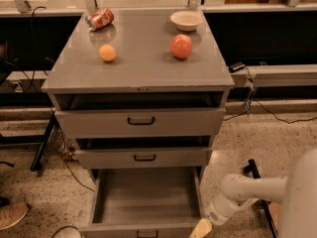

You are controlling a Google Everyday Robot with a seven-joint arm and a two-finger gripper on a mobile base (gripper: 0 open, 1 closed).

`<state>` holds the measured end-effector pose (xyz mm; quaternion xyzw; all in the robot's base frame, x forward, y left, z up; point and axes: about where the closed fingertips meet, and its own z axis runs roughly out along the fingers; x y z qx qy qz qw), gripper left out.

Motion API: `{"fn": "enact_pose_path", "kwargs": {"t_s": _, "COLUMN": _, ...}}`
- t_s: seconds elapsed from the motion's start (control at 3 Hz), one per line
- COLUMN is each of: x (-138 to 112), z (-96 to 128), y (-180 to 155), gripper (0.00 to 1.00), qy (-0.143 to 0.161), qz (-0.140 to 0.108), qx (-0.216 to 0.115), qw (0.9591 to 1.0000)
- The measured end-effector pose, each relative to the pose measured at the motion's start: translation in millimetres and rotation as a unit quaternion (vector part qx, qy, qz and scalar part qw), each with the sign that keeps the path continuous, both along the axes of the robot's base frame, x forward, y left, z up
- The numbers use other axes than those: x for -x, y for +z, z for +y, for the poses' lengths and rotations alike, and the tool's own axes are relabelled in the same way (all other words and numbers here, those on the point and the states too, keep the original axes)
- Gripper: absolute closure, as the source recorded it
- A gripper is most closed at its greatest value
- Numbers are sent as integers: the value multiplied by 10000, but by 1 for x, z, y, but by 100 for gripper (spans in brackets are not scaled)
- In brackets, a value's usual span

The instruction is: Close bottom drawer

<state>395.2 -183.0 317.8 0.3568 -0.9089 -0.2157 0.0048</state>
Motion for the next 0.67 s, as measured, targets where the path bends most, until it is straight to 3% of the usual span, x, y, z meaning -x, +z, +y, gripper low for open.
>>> {"fn": "enact_pose_path", "kwargs": {"t_s": 0.67, "x": 9, "z": 6, "y": -81, "gripper": 63, "qy": 153, "qz": 136, "qx": 58, "qw": 9998}}
